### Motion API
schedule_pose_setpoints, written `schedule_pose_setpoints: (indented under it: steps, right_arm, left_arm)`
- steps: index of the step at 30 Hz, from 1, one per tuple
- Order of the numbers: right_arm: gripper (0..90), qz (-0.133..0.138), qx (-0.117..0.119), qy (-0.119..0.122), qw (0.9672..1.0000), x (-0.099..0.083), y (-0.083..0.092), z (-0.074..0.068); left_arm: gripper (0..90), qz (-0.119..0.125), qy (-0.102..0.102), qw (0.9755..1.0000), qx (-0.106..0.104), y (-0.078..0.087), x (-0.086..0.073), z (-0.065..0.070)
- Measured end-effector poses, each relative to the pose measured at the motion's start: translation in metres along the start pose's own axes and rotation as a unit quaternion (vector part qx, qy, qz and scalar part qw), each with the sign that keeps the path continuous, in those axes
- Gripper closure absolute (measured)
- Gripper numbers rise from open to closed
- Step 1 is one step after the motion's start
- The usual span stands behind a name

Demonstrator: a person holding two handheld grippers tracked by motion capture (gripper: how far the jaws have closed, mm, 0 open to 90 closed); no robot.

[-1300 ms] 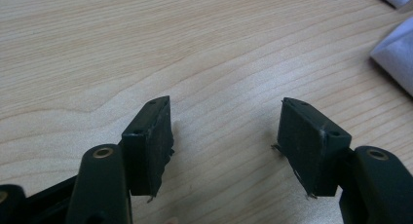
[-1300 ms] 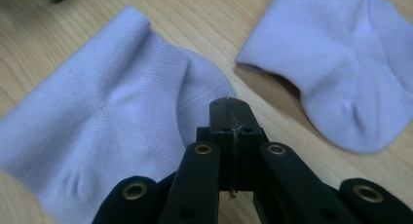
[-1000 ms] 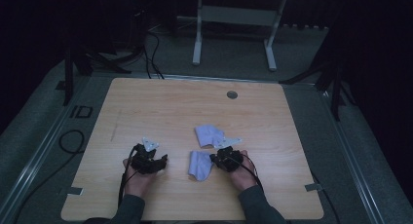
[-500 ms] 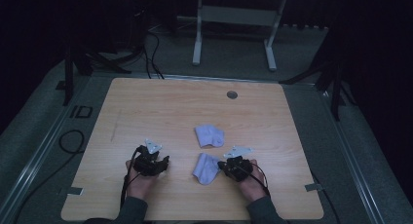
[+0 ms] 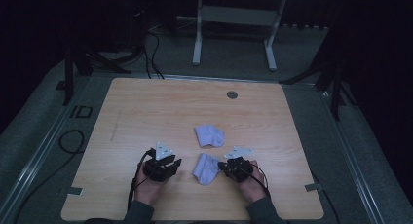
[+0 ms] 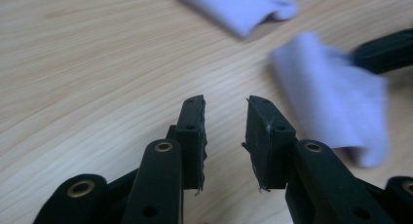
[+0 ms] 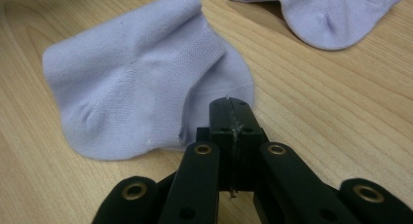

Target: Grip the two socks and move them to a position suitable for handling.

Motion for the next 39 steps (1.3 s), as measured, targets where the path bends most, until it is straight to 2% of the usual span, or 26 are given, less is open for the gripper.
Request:
schedule_pose_setpoints:
  steps: [4,8,9,10,13,14,16,27,32,36,39]
  right_arm:
    - [89.9,0.002,0.001,-0.001,1.0000,0.000,0.000,0.000]
    - [89.9,0.003,0.004,-0.001,1.0000,-0.001,0.000,0.001]
    - [90.0,0.003,0.003,-0.002,1.0000,-0.001,0.000,0.001]
    - [89.9,0.003,0.002,-0.001,1.0000,-0.001,0.000,0.001]
    - [89.9,0.004,0.002,-0.001,1.0000,-0.001,0.000,0.001]
    - [89.9,0.005,0.004,-0.002,1.0000,-0.001,0.000,0.001]
    - [90.0,0.005,0.006,-0.004,1.0000,-0.001,0.000,0.001]
    - [90.0,0.009,0.003,-0.004,0.9999,-0.003,0.000,0.001]
    - [90.0,0.009,-0.002,0.002,1.0000,-0.003,0.000,-0.001]
    - [90.0,0.009,-0.002,0.002,1.0000,-0.003,0.000,-0.001]
    - [90.0,0.007,-0.008,0.011,0.9999,-0.002,0.000,-0.002]
  left_arm:
    - [69.0,0.002,-0.020,0.9993,-0.030,0.000,0.002,0.018]
    - [68.9,-0.001,-0.033,0.9982,-0.050,-0.004,0.002,0.035]
    - [68.9,-0.001,-0.033,0.9982,-0.050,-0.004,0.002,0.035]
    - [68.8,-0.007,-0.042,0.9973,-0.059,-0.006,0.001,0.042]
    - [68.0,-0.011,-0.045,0.9965,-0.069,-0.008,0.000,0.048]
    - [67.9,-0.013,-0.057,0.9953,-0.077,-0.011,0.000,0.057]
    - [67.8,-0.018,-0.067,0.9942,-0.083,-0.013,-0.001,0.063]
    - [67.6,-0.043,-0.092,0.9902,-0.095,-0.031,-0.009,0.079]
    - [65.8,-0.061,-0.101,0.9896,-0.083,-0.042,-0.014,0.084]
    - [61.3,-0.058,-0.108,0.9891,-0.081,-0.044,-0.016,0.086]
    - [61.8,-0.051,-0.122,0.9890,-0.065,-0.044,-0.019,0.090]
Point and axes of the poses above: each handheld gripper's, and its own axes: y roughly backward along the jaws, x roughly out of its top, z roughly to its right, the point moved 1 cm from there along -y, roughly forward along the jaws, and after that the axes turned 8 degrees about y, right-handed, at the moved point
